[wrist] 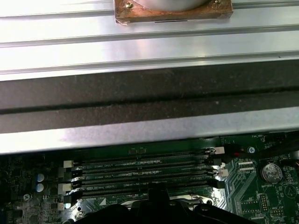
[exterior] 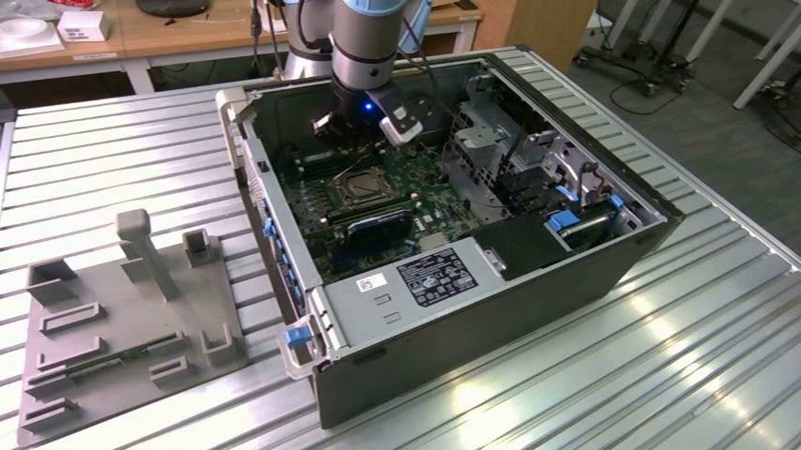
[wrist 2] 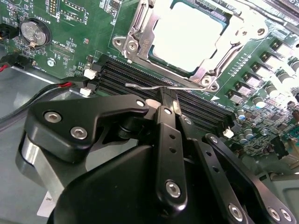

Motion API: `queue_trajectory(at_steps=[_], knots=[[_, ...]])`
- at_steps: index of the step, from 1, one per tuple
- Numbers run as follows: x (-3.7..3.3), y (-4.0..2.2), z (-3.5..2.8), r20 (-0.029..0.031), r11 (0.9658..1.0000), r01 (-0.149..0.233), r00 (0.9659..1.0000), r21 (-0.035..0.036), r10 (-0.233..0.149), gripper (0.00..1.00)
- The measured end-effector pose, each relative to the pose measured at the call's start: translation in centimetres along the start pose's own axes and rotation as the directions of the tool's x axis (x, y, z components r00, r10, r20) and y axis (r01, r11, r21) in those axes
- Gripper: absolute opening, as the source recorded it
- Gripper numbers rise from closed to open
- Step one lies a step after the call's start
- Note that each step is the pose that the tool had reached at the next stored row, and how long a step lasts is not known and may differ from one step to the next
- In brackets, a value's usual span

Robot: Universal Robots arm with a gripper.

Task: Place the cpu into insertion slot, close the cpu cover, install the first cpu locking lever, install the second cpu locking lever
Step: 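Install the first cpu locking lever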

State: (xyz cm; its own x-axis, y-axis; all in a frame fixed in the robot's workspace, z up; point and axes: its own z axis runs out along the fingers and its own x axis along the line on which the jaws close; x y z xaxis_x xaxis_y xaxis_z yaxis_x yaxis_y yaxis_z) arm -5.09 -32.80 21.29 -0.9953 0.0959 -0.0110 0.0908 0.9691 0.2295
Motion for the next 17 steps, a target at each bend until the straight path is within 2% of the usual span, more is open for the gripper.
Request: queue_trajectory(at_steps=[12,17], knots=[[-0.17,0.01,0.04,0.0002,1.0,0.0,1.0,-0.0002,0.0,0.11],[-0.18,0.05,-0.14,0.0001,1.0,0.0,1.0,0.0,0.0,0.11]])
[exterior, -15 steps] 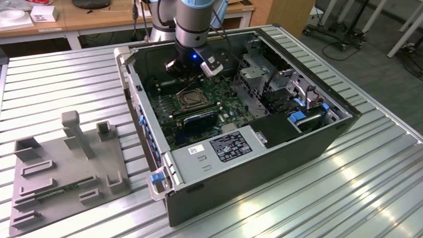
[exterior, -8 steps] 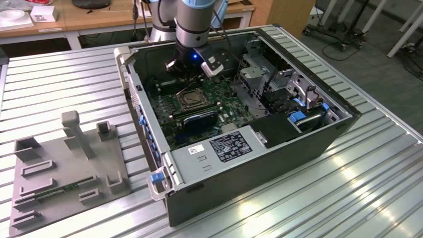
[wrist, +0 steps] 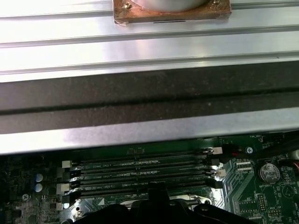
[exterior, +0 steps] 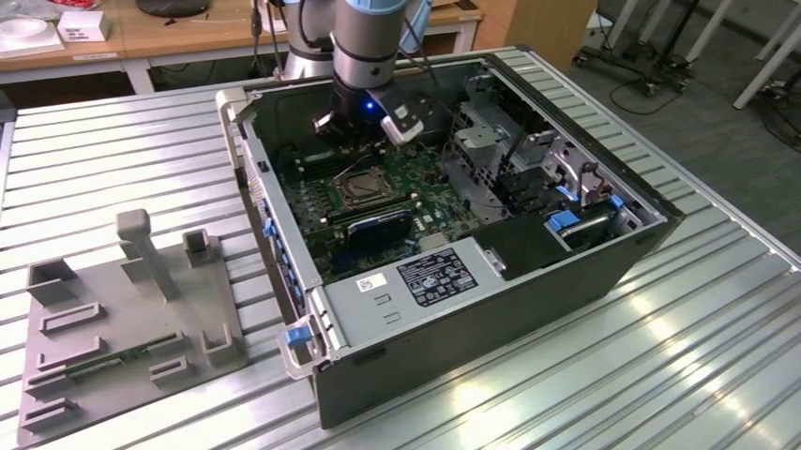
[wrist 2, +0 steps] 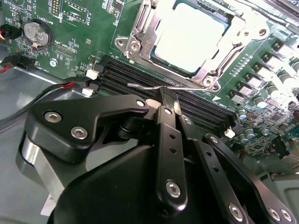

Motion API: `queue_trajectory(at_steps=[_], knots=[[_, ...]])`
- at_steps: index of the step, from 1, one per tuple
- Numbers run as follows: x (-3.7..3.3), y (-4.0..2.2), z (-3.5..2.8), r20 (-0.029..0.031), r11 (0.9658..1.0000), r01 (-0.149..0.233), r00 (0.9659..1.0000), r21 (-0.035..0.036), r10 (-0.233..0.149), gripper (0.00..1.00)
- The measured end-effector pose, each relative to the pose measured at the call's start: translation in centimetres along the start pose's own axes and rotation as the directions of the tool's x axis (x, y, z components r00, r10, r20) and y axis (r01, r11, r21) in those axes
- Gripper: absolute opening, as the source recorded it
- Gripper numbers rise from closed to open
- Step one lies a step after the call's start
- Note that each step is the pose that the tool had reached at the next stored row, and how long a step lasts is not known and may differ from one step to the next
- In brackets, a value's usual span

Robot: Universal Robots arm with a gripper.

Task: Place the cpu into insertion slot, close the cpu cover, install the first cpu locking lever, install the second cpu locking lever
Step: 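Install the first cpu locking lever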

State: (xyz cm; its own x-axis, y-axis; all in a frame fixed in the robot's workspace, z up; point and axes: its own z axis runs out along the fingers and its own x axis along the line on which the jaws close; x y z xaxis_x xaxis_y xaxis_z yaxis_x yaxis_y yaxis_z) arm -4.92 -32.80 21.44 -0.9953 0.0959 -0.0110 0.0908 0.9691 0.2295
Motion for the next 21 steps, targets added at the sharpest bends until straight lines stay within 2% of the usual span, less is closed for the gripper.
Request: queue_trajectory(at_steps=[21], knots=[[-0.01,-0.14,-0.07,0.0001,1.0,0.0,1.0,0.0,0.0,0.11]])
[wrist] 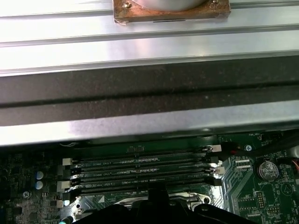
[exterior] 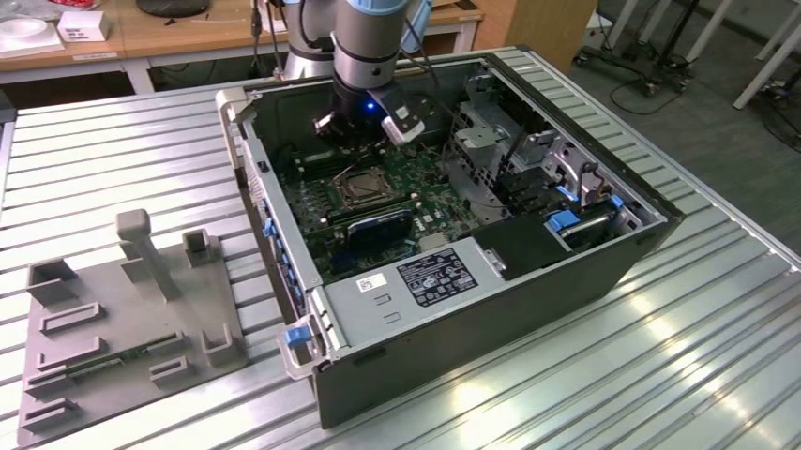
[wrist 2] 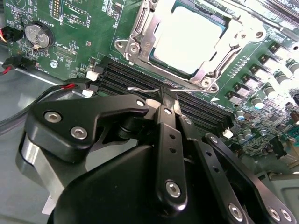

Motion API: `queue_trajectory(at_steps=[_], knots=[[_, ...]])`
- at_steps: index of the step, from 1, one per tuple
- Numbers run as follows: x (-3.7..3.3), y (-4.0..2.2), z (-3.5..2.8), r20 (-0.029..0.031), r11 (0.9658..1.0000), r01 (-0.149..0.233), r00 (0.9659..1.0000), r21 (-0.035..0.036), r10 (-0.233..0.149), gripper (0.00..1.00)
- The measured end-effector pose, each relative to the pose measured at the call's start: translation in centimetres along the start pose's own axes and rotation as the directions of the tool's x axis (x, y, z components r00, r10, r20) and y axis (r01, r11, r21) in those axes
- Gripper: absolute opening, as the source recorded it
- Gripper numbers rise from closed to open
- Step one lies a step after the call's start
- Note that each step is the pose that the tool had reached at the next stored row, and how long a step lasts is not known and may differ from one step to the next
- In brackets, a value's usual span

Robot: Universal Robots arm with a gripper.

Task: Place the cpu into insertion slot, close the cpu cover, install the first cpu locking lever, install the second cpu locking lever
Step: 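Install the first cpu locking lever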

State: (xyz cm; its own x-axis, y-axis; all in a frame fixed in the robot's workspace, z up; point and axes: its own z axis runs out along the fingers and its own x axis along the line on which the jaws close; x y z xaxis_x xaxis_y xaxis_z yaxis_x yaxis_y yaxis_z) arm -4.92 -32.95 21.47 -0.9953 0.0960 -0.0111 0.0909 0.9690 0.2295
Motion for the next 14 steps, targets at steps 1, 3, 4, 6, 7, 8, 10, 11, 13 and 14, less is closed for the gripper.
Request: queue_trajectory(at_steps=[1,3,4,6,7,8,10,11,13,14], knots=[[0.03,0.11,0.04,-0.0001,1.0,0.0,1.0,0.0,0.0,0.11],[0.03,0.11,0.04,-0.0001,1.0,0.0,1.0,-0.0001,0.0,0.11],[0.03,0.11,0.04,-0.0001,1.0,0.0,1.0,0.0001,0.0,0.11],[0.03,0.1,0.09,0.0,1.0,0.0,1.0,-0.0001,0.0,0.11],[0.03,0.09,0.15,0.0001,1.0,0.0,1.0,-0.0003,0.0,0.11],[0.03,0.07,0.22,0.0,1.0,0.0,1.0,-0.0001,0.0,0.11],[0.03,0.02,0.41,0.0,1.0,0.0,1.0,0.0002,0.0,0.11],[0.03,0.0,0.51,0.0,1.0,0.0,1.0,0.0003,0.0,0.11],[0.0,-0.04,0.7,-0.0001,1.0,0.0,1.0,0.0003,0.0,0.11],[-0.03,-0.06,0.78,0.0,1.0,0.0,1.0,0.0003,0.0,0.11]])
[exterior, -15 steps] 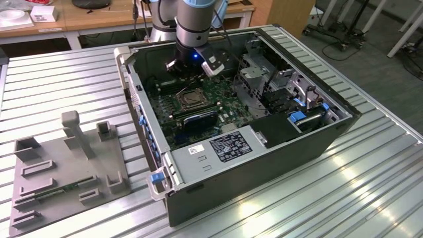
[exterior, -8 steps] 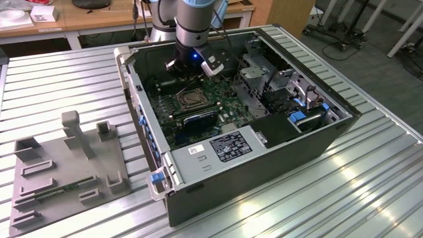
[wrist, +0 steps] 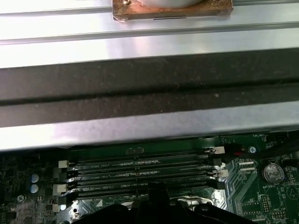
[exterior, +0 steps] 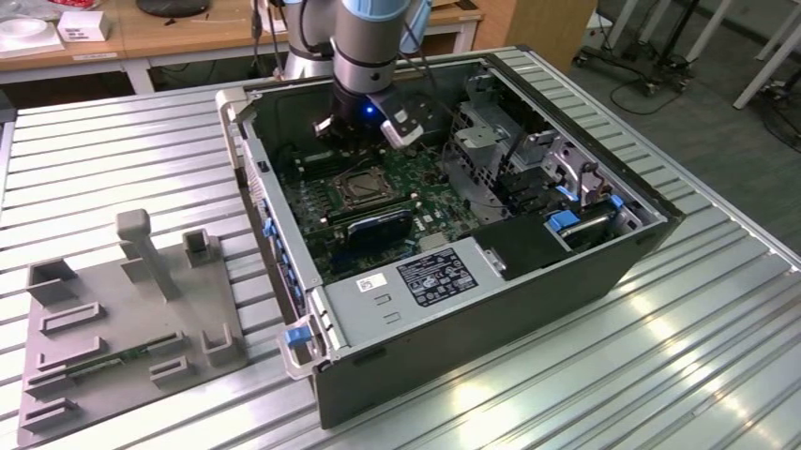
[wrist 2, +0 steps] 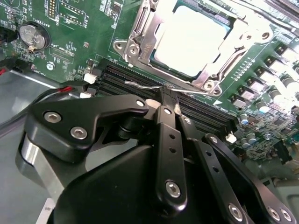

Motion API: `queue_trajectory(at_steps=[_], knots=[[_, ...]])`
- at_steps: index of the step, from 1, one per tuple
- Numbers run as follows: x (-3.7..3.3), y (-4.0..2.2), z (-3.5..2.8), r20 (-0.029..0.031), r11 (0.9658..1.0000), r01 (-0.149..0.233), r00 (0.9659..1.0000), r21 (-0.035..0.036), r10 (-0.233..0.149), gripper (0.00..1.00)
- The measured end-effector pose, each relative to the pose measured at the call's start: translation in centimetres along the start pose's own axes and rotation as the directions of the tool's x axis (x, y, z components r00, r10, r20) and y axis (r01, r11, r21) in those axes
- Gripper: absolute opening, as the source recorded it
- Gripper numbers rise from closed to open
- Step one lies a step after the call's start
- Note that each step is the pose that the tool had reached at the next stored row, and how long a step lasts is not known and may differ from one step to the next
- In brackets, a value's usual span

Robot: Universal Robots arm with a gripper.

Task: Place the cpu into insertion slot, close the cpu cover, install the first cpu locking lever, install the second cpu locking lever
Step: 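Install the first cpu locking lever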

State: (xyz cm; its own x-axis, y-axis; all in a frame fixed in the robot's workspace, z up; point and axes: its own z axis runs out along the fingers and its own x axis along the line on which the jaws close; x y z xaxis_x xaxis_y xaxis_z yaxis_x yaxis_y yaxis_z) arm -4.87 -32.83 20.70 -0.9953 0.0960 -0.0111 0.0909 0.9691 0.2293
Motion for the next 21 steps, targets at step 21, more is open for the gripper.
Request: queue_trajectory(at_steps=[21], knots=[[-0.6,-0.16,0.94,0.0002,1.0,0.0,1.0,0.0027,0.0,0.11]])
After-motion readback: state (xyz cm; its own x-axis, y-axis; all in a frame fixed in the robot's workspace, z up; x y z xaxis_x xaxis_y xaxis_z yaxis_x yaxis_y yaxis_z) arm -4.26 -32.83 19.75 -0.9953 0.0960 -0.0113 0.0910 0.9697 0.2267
